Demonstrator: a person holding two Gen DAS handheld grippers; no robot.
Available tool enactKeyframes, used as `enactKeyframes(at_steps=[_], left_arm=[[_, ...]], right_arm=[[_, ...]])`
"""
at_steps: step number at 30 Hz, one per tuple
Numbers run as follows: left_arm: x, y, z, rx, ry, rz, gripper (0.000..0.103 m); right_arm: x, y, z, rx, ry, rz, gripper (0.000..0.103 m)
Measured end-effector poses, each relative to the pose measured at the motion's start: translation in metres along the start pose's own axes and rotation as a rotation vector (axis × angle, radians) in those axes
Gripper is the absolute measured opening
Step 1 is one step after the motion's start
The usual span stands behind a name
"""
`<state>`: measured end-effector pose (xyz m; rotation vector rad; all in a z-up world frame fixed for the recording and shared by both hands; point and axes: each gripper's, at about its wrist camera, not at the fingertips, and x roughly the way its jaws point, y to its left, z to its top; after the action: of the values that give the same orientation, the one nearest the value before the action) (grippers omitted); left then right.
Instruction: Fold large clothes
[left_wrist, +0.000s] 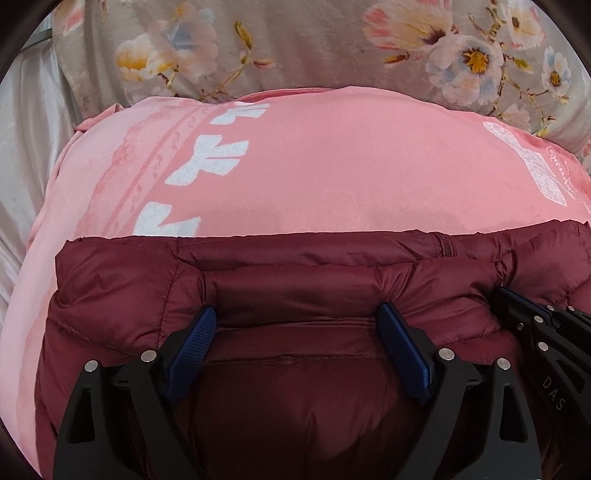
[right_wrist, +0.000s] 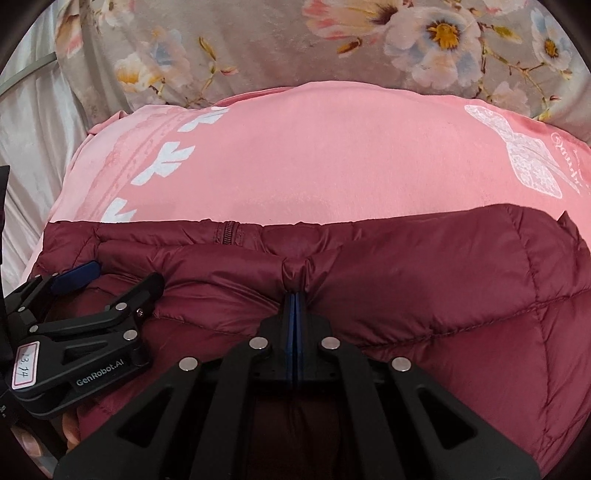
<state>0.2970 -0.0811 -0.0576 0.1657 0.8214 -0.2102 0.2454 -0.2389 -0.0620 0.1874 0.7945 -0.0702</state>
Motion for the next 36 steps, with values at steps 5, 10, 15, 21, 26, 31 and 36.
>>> enactKeyframes(at_steps=[5, 10, 15, 21, 26, 31, 36], left_arm=[[0.005, 0.0, -0.001, -0.001, 0.005, -0.001, 0.089], [0.006, -0.002, -0.002, 0.005, 0.006, 0.006, 0.089], [0.006, 0.0, -0.002, 0.002, 0.003, -0.002, 0.089], [-0.039, 0.049, 0.005, -0.055, -0.082, -0.002, 0.086], [-0.038, 0.096, 0.018, -0.141, -0.053, 0.087, 0.085], [0.004, 0.107, 0.005, -0.155, 0.046, 0.104, 0.088], [0.014, 0.095, 0.0, -0.101, 0.026, 0.149, 0.09]], right_arm=[[0.002, -0.006, 0.0, 0.024, 0.003, 0.027, 0.0], [0.003, -0.006, 0.001, 0.023, 0.003, 0.024, 0.0], [-0.001, -0.011, 0.001, 0.043, -0.009, 0.057, 0.0], [-0.063, -0.07, 0.017, 0.13, -0.158, -0.036, 0.002], [-0.047, -0.142, 0.009, 0.297, -0.045, -0.13, 0.003], [-0.042, -0.153, -0.008, 0.33, -0.043, -0.13, 0.0], [-0.038, -0.151, -0.016, 0.33, -0.053, -0.156, 0.0]])
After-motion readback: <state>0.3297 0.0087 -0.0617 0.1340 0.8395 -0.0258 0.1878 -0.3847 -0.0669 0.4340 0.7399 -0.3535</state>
